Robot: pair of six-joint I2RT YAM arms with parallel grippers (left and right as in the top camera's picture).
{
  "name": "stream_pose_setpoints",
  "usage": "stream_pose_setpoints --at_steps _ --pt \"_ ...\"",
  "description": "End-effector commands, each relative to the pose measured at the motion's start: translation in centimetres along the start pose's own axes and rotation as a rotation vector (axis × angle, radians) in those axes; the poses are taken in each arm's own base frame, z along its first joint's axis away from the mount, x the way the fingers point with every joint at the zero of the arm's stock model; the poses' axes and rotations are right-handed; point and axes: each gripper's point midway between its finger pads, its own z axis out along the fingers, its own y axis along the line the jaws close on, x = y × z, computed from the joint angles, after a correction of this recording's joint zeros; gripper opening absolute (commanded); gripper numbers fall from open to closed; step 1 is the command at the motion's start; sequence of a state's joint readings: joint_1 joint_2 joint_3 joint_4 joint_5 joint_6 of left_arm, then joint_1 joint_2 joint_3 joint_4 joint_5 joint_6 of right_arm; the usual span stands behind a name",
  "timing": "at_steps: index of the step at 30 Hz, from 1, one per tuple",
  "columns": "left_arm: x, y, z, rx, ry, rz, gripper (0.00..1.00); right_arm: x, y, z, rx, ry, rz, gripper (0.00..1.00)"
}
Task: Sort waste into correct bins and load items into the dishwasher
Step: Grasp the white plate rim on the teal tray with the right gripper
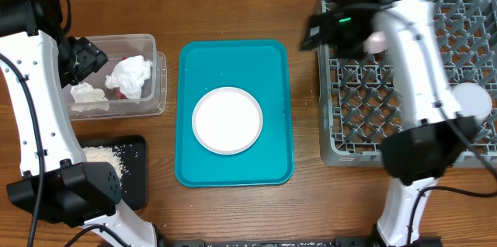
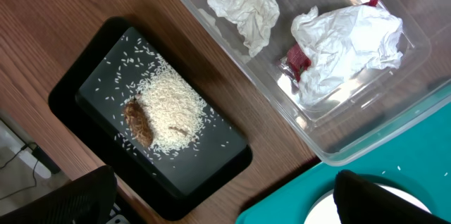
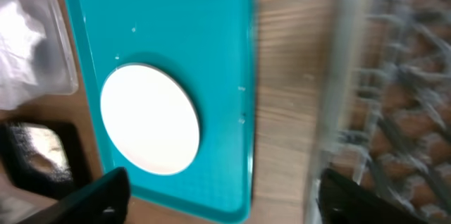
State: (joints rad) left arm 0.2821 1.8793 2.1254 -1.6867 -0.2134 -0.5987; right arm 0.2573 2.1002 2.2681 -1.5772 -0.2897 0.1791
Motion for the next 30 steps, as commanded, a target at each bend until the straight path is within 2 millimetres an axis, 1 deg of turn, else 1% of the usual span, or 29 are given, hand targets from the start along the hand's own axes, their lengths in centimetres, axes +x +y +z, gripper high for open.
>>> stream_pose_setpoints --at_steps 1,3,4,8,10,11,12,14,16,18,22,25,30 --pt "-0.1 0.1 -1.0 0.021 -0.024 0.009 1.0 -0.4 2.1 0.6 0.067 -0.059 -0.106 0.79" --pt "-0.1 0.1 -1.0 0.022 -0.024 0.009 1.0 -0.4 3.8 1.6 0.08 -0.083 -0.14 0.79" --pt "-0.1 0.1 -1.0 0.021 -0.024 0.009 1.0 -0.4 4.2 2.0 0.093 -0.09 -0.134 0.79" --pt "-0.1 0.1 -1.0 0.022 -0.024 0.009 1.0 1.0 4.7 5.2 0.131 -0.053 -0.083 0.78" --pt "-0.1 0.1 -1.0 0.022 -0.024 0.009 1.0 1.9 4.7 7.3 0.133 -0.019 -0.087 0.79" --pt "-0.1 0.1 -1.0 0.022 -0.024 0.009 1.0 2.5 4.8 8.4 0.125 0.0 -0.09 0.79" --pt "-0.1 0.1 -1.0 0.022 -0.024 0.009 1.0 3.8 5.2 10.3 0.076 0.054 -0.09 0.78" --pt "-0.1 0.1 -1.0 0.021 -0.024 0.009 1.0 5.5 5.8 12.1 0.014 0.117 -0.085 0.69" --pt "-0.1 0.1 -1.0 0.022 -0.024 0.009 1.0 6.6 5.8 13.6 -0.014 0.154 -0.078 0.67" --pt "-0.1 0.1 -1.0 0.022 -0.024 0.009 1.0 7.5 5.2 15.1 -0.009 0.172 -0.063 0.67" --pt "-0.1 0.1 -1.0 0.022 -0.024 0.009 1.0 9.0 4.9 17.2 -0.017 0.198 -0.03 0.63" --pt "-0.1 0.1 -1.0 0.021 -0.024 0.009 1.0 10.1 5.3 18.4 -0.05 0.219 -0.035 0.61" --pt "-0.1 0.1 -1.0 0.022 -0.024 0.009 1.0 10.9 5.0 20.2 -0.006 0.193 0.018 0.57"
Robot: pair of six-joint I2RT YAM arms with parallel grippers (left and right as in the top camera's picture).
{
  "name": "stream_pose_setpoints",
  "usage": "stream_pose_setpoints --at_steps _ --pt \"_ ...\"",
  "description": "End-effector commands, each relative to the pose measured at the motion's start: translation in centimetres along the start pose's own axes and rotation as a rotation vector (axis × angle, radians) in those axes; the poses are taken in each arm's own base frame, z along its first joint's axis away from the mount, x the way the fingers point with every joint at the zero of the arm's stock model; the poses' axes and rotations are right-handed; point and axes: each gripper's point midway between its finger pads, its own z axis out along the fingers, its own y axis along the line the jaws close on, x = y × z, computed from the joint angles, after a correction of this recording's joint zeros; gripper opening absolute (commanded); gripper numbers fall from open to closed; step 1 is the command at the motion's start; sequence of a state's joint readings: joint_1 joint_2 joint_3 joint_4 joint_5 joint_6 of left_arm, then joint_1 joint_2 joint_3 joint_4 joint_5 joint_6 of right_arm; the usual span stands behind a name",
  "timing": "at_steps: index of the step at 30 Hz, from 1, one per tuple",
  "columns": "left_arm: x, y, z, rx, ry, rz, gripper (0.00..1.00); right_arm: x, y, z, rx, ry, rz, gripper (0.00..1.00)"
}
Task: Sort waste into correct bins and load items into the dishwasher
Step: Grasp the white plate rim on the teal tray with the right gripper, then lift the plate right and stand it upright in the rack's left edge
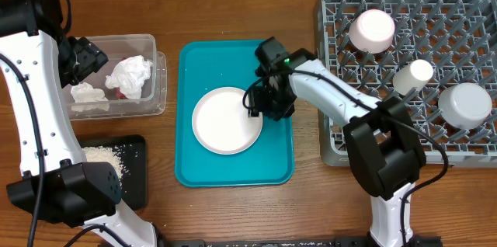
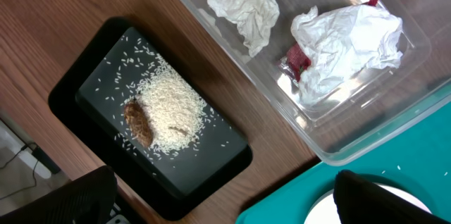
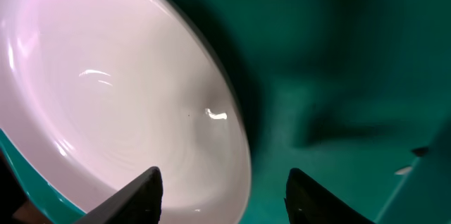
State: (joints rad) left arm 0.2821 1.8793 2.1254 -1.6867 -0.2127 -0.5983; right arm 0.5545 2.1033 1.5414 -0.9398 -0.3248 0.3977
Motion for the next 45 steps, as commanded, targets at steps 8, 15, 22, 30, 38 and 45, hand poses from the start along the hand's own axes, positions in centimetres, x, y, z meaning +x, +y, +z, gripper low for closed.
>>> stream_pose_setpoints --at_steps 8,15,22,30,38,45 --pt "-0.1 0.1 -1.0 0.021 -0.025 0.009 1.0 0.4 -0.1 1.3 0.046 -0.041 0.077 0.4" --pt "-0.1 0.0 -1.0 0.022 -0.025 0.012 1.0 0.0 -0.9 1.2 0.088 -0.066 0.115 0.1" --pt "-0.1 0.1 -1.0 0.021 -0.024 0.009 1.0 -0.7 -0.6 -0.7 0.086 -0.066 0.133 0.04" --pt "-0.1 0.1 -1.0 0.021 -0.025 0.01 1.0 -4.5 -1.2 -10.3 0.054 -0.168 0.151 0.04" --pt "-0.1 0.1 -1.0 0.021 -0.025 0.01 1.0 -8.3 -7.5 -25.5 0.178 -0.488 0.215 0.04" --pt "-0.1 0.1 -1.0 0.021 -0.024 0.01 1.0 -8.7 -17.8 -33.9 0.431 -0.706 0.428 0.04"
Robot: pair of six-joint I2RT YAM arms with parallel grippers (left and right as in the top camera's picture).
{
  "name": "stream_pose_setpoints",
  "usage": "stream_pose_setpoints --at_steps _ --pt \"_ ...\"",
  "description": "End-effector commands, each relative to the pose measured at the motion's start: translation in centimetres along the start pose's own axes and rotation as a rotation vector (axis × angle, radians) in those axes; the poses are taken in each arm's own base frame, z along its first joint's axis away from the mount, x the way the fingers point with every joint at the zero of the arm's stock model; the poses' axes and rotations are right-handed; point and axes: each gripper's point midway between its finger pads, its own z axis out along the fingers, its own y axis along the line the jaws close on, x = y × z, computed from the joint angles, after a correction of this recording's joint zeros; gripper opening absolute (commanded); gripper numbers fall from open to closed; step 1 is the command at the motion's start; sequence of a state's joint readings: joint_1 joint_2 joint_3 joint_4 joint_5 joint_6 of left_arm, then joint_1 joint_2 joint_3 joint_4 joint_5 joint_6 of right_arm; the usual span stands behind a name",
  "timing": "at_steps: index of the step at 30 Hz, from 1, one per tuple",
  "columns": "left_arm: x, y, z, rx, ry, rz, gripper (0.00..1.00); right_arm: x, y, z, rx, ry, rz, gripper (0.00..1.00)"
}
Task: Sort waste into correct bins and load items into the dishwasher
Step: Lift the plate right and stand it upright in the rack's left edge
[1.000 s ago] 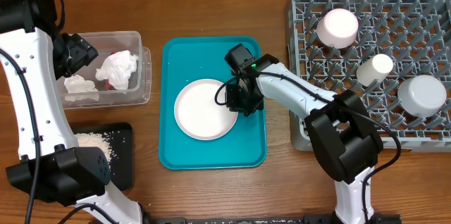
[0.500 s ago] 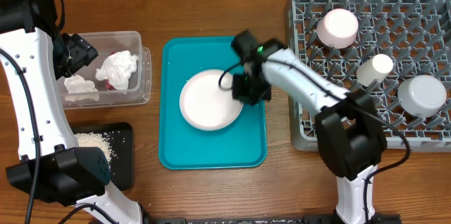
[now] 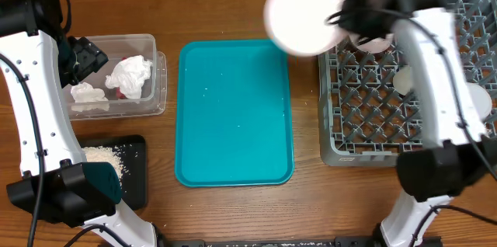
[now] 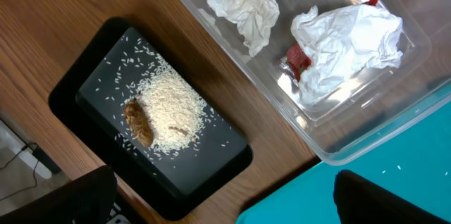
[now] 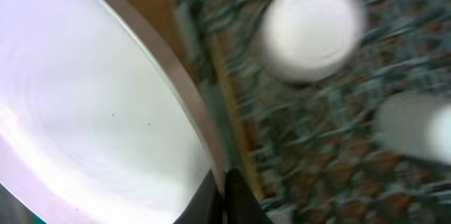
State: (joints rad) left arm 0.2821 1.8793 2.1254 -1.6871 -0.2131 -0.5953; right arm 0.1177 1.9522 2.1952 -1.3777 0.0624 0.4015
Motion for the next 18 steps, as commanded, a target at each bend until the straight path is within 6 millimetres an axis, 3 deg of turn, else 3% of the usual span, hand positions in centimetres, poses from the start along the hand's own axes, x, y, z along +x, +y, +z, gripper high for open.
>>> stream_pose_setpoints --at_steps 1,5,10,18 --pt "-0.1 0.1 -1.0 0.022 -0.025 0.007 1.0 -3.6 -5.7 -1.7 0.214 -0.153 0.047 0.04" --pt "-0.1 0.1 -1.0 0.022 -0.025 0.007 1.0 -5.8 -9.0 -2.1 0.337 -0.239 0.09 0.04" --pt "-0.1 0.1 -1.0 0.022 -0.025 0.007 1.0 -8.0 -10.0 -2.0 0.396 -0.335 0.115 0.04" --pt "-0.1 0.1 -1.0 0.022 -0.025 0.007 1.0 -8.3 -10.4 3.2 0.467 -0.303 0.097 0.04"
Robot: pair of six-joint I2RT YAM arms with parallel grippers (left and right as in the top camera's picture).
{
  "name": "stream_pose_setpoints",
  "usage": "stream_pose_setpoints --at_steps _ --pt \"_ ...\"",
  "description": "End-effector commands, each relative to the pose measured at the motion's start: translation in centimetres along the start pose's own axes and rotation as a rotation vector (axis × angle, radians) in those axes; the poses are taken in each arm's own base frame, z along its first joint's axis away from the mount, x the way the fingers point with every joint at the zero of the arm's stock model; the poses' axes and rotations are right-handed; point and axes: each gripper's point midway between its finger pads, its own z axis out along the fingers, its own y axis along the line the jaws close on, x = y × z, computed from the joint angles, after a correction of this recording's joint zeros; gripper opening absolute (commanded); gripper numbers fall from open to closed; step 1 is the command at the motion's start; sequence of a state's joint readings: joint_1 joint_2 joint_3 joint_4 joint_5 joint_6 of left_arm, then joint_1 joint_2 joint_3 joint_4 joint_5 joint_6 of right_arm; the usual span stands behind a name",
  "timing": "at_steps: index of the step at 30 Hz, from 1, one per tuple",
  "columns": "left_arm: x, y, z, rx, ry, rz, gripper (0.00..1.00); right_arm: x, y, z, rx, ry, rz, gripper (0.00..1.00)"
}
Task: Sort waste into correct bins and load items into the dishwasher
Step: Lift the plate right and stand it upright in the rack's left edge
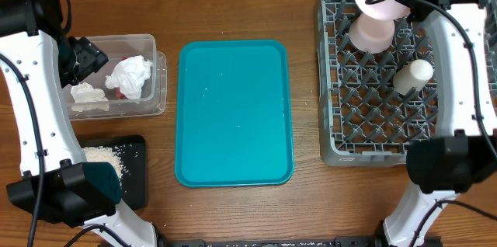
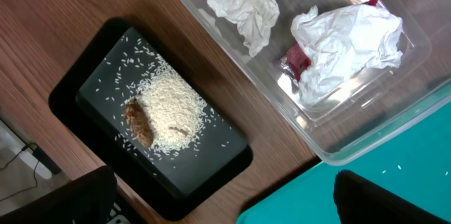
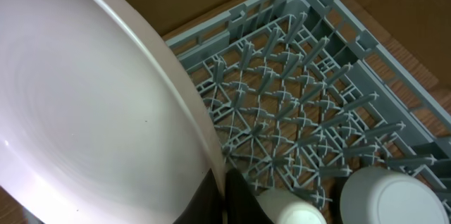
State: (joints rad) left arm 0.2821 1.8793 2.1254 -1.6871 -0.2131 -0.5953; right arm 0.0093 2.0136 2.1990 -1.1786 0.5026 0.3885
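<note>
My right gripper (image 3: 224, 192) is shut on the rim of a white plate (image 3: 91, 111). It holds the plate tilted on edge above the back left part of the grey dishwasher rack (image 3: 303, 104). From overhead, the plate covers part of a white cup (image 1: 371, 36) standing in the rack (image 1: 324, 84). My left gripper (image 2: 225, 206) is open with nothing between its fingers. In the overhead view the left gripper (image 1: 81, 57) hangs over the left end of the clear bin (image 1: 155, 84).
The teal tray (image 1: 235, 111) lies bare in the middle. Crumpled tissues (image 2: 345, 41) and a red wrapper (image 2: 296, 60) lie in the clear bin. A black tray (image 2: 91, 83) at front left holds rice (image 2: 173, 104) and a brown scrap (image 2: 139, 124). Another cup (image 1: 413, 72) stands in the rack.
The right gripper has carried the plate to the right, from above the gap between tray and rack to above the rack's back left. The left arm has not moved.
The plate lay on the teal tray while my right arm was over the rack. Then the right gripper was open at the plate's right rim on the tray. Later it held the plate high near the rack's left edge, tray bare; now the plate is over the rack.
</note>
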Motion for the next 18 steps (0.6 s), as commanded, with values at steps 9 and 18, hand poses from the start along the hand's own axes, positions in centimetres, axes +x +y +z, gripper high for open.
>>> stream_pose_setpoints --at_steps 9,18 --pt "-0.1 0.1 -1.0 0.022 -0.025 0.007 1.0 2.7 2.8 3.4 0.136 -0.023 -0.108 0.04" --pt "-0.1 0.1 -1.0 0.022 -0.025 0.007 1.0 4.4 4.6 4.3 0.228 -0.054 -0.197 0.04"
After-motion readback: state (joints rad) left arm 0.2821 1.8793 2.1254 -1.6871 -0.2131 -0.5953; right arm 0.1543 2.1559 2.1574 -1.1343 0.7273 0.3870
